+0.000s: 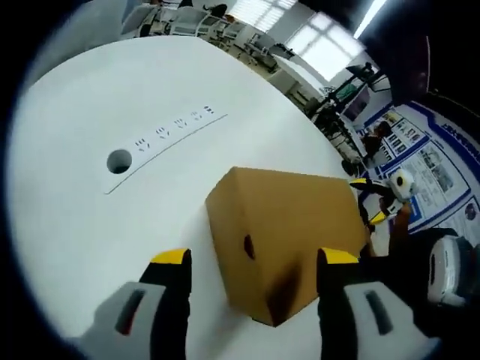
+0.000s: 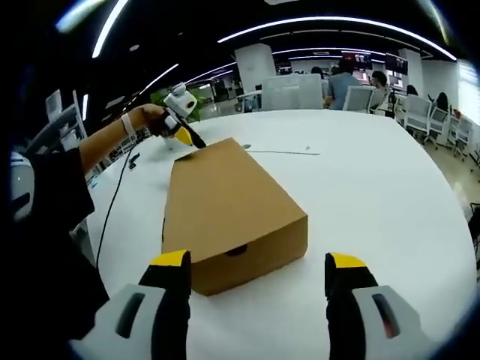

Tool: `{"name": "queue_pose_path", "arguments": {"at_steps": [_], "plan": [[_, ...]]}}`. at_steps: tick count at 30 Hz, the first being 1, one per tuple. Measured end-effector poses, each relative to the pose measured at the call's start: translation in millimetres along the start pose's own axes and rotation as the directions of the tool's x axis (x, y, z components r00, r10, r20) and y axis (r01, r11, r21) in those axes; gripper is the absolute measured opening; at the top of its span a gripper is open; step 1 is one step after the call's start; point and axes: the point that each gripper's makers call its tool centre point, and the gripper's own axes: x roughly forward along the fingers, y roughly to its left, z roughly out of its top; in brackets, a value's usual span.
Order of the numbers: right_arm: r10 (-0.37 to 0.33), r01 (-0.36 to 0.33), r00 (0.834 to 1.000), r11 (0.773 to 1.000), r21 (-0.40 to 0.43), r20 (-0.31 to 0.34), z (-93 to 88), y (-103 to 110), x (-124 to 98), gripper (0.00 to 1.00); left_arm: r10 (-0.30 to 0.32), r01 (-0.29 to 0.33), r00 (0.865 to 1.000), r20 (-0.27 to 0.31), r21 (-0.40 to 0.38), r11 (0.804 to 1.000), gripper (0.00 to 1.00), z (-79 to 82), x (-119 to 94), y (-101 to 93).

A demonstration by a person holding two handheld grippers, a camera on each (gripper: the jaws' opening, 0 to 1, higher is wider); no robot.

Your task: Operate the shoe box by opening the lid, removing the specified soft item, and placing it in the target area until the item is outside and the box remains undamaged.

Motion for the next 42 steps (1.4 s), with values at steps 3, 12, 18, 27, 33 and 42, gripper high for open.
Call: {"name": "queue_pose_path", "arguments": {"at_steps": [3,12,18,27,33,42], "plan": [[0.000,0.000,1.000,1.000,-0.006,-0.009,2.1,0.8,2.4,0.74,-0.011,0.011,1.000,-0.002,-0.025,1.000,0.69,-7.9,8.2,-1.3],[-0.030,0.030,0.999,0.999,-0.012,-0.039,0.9,-3.4,3.7,0.74,-0.106,0.104,0.994,-0.028,-0.051,0.993,0.58,-19.3,18.5,-4.6],[-0.047,0.047,0.998,0.999,0.005,-0.046,-4.4,-9.6,1.8,0.74,-0.173,0.168,0.985,-0.025,-0.138,0.976,0.55,-19.0,25.0,-5.9],[-0.044,0.045,0.998,0.999,0.012,-0.044,-6.5,-12.0,0.8,0.73,-0.229,0.221,0.973,-0.019,-0.194,0.956,0.45,-16.8,22.9,-9.4],[-0.047,0.048,0.998,0.999,0.021,-0.048,-9.0,-13.0,-2.0,0.73,-0.256,0.247,0.967,-0.017,-0.208,0.946,0.38,-14.2,21.5,-12.6],[0.022,-0.020,1.000,0.997,0.075,-0.020,-4.4,-0.1,1.1,0.72,-0.286,0.276,0.958,-0.016,-0.216,0.937,0.34,-7.8,20.2,-7.5]]}}
